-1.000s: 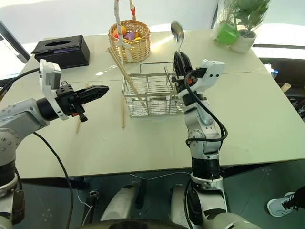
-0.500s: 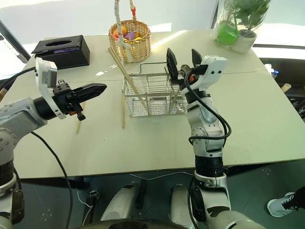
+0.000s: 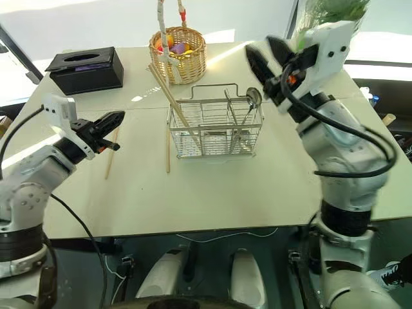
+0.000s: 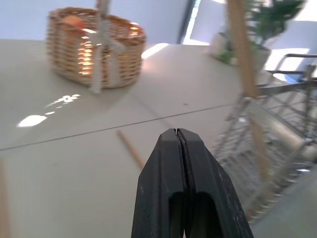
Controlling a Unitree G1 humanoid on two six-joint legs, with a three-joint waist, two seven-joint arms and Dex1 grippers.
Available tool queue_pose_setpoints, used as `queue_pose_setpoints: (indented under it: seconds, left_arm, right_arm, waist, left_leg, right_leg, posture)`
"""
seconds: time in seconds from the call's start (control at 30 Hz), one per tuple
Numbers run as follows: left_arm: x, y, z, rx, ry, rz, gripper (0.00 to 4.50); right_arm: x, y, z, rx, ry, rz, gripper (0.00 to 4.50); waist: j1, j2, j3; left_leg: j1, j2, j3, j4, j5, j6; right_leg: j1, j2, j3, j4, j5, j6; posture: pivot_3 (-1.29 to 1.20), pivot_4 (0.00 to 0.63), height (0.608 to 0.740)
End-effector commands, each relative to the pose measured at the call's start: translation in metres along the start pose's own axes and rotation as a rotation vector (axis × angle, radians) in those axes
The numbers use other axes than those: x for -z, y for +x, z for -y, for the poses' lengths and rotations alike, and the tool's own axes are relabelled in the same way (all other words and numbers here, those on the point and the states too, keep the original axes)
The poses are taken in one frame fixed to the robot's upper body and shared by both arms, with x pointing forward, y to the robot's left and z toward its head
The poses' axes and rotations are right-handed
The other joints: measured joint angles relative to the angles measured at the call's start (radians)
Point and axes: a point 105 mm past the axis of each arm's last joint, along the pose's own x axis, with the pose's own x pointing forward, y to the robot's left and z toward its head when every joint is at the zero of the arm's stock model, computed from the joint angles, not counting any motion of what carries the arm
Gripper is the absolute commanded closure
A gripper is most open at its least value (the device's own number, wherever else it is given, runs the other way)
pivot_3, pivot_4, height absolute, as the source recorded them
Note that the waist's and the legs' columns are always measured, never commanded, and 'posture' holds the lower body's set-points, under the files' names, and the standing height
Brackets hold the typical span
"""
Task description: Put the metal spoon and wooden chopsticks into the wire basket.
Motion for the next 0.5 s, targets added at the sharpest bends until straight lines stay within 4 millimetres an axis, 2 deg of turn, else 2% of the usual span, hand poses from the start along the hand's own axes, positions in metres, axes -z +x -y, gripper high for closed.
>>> queue_pose_setpoints:
  seconds: [0.03, 0.17, 0.3, 0.5]
  left_arm:
    - [0.023, 0.006, -0.006, -0.166, 0.063, -0.051, 4.50]
    - [0.054, 0.014, -0.001, -0.229, 0.087, -0.151, 4.50]
    - [0.062, 0.025, -0.001, -0.276, 0.108, -0.176, 4.50]
    - [0.061, 0.040, 0.005, -0.300, 0.108, -0.181, 4.50]
  right_arm:
    - [0.007, -0.031, -0.043, -0.318, 0.041, -0.193, 2.30]
    - [0.022, -0.057, -0.050, -0.423, 0.070, -0.399, 2.30]
    - [0.027, -0.069, -0.053, -0.470, 0.077, -0.484, 2.30]
    - [0.033, -0.074, -0.056, -0.496, 0.071, -0.522, 2.30]
  waist:
    - [0.007, -0.002, 0.001]
    - [0.018, -0.003, 0.001]
    - [0.021, -0.006, 0.002]
    - [0.022, -0.008, 0.003]
  left_leg:
    - [-0.001, 0.000, 0.000, 0.001, 0.000, 0.001]
    - [-0.003, -0.001, 0.001, 0.004, -0.002, 0.002]
    - [-0.004, -0.001, 0.004, 0.004, -0.003, 0.001]
    - [-0.013, -0.002, 0.004, 0.007, -0.002, 0.003]
  right_leg:
    - [0.001, -0.001, -0.001, -0.001, 0.000, 0.000]
    - [0.002, -0.003, -0.001, -0.003, 0.000, 0.000]
    - [0.002, -0.006, -0.003, -0.004, 0.001, 0.000]
    - [-0.005, -0.007, -0.006, -0.005, 0.002, 0.002]
  posture:
    - [0.00, 0.150, 0.740]
    - [0.00, 0.150, 0.740]
    - [0.00, 0.150, 0.740]
    - [0.00, 0.150, 0.740]
